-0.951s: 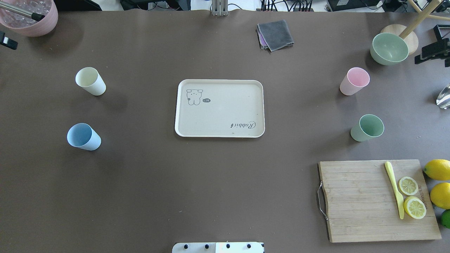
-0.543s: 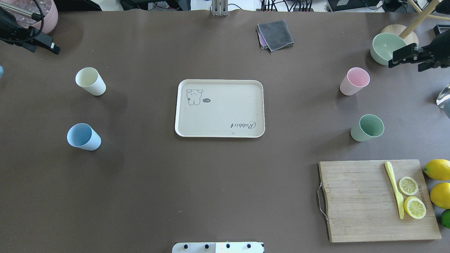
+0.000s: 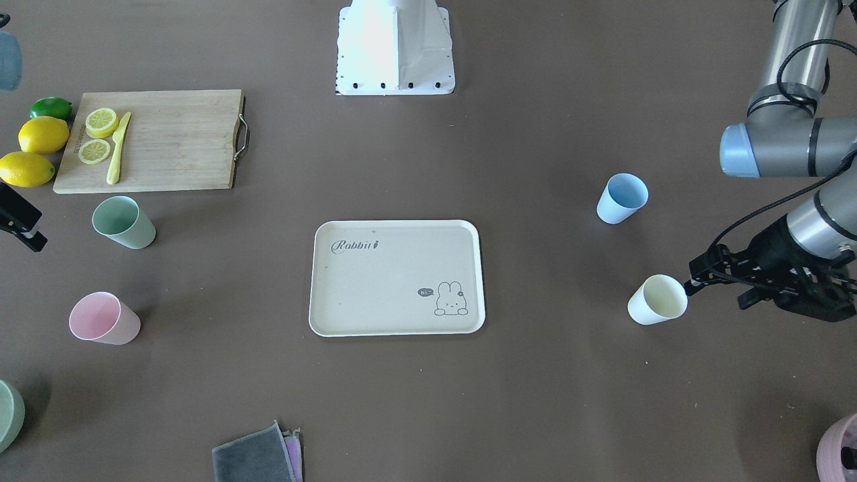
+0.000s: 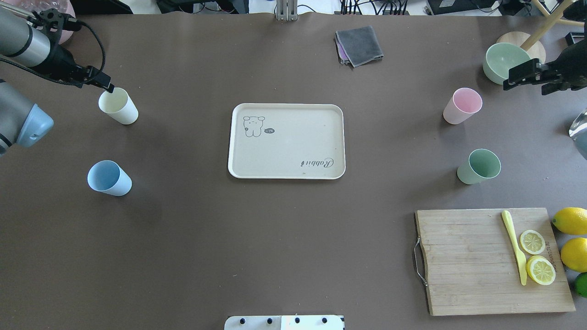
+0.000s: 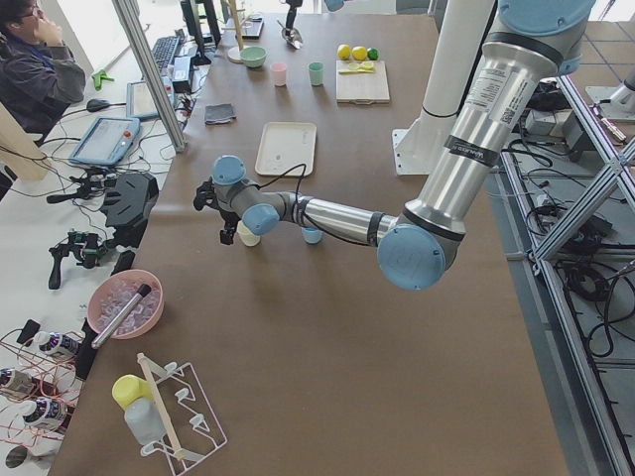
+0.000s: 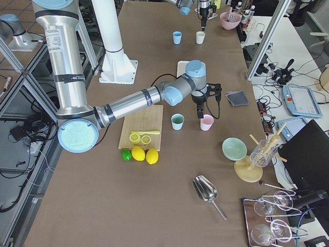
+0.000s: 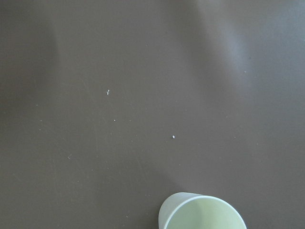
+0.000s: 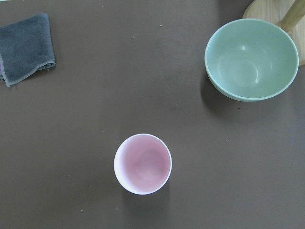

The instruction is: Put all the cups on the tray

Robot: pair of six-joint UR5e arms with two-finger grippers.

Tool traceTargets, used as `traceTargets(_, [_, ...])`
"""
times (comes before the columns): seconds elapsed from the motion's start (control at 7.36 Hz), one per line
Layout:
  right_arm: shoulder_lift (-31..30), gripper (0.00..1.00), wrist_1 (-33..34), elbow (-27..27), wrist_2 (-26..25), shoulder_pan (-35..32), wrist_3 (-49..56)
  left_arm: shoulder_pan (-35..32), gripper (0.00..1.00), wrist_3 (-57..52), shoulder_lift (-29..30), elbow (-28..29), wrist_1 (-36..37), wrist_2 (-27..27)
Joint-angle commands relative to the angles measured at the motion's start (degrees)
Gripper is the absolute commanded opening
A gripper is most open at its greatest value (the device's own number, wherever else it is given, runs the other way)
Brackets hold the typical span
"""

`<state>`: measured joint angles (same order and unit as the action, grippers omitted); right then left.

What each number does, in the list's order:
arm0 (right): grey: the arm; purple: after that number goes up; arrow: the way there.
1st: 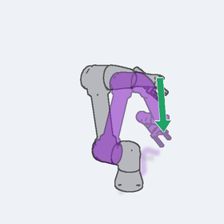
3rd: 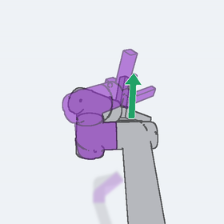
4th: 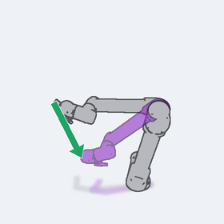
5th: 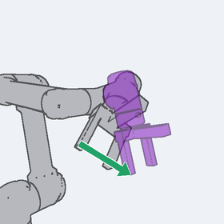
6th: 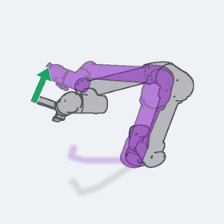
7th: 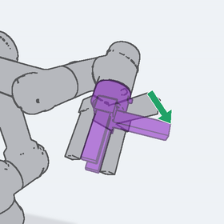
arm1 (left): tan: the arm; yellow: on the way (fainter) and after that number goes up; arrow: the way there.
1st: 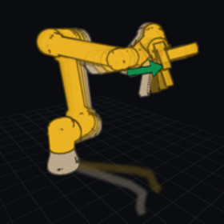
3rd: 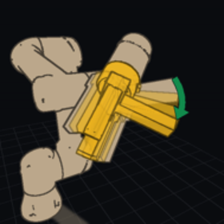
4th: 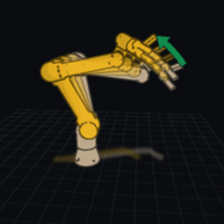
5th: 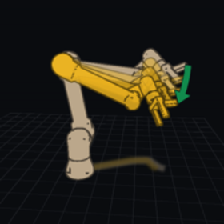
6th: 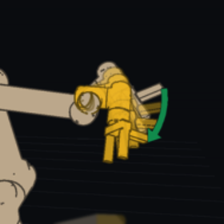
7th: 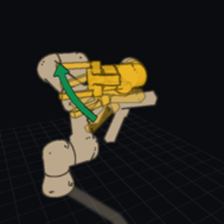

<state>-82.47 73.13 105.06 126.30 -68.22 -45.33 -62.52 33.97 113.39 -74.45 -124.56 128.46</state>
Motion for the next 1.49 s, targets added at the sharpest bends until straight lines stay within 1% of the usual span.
traceTargets(0.0, [-0.06, 1.00, -0.09, 0.06, 0.00, 0.10, -0.02, 1.95, 0.98, 0.22, -0.45, 0.80, -1.12, -1.45])
traceTargets(0.14, [-0.06, 1.00, -0.09, -0.03, -0.09, 0.10, -0.02, 3.00, 0.97, 0.22, -0.63, 0.97, -1.56, -2.33])
traceTargets(0.27, [-0.06, 1.00, -0.01, -0.03, -0.09, 0.10, -0.02, 4.14, 0.75, 0.22, -0.63, 0.89, -1.56, -4.60])
traceTargets(0.41, [0.03, 1.00, -0.01, -0.03, -0.09, 0.10, 0.06, 4.42, 0.25, -0.04, -0.80, 0.89, -1.56, -4.97])
traceTargets(0.54, [0.12, 1.00, -0.09, -0.03, -0.09, 0.19, 0.07, 4.33, 0.00, -0.30, -0.80, 0.54, -1.56, -4.97])
traceTargets(1.09, [-0.06, 1.00, -0.09, 0.06, -0.09, 0.19, -0.02, 4.42, 0.00, 0.39, 0.07, -0.25, -1.48, -4.80])
traceTargets(1.22, [-0.15, 1.00, -0.09, 0.14, -0.09, 0.19, -0.02, 4.51, 0.00, 1.96, 1.47, -1.13, -0.69, -4.53])
traceTargets(1.36, [-0.41, 1.00, -0.09, 0.06, -0.09, 0.19, -0.02, 6.07, 0.00, 8.76, 3.05, -3.05, -0.34, -4.36])
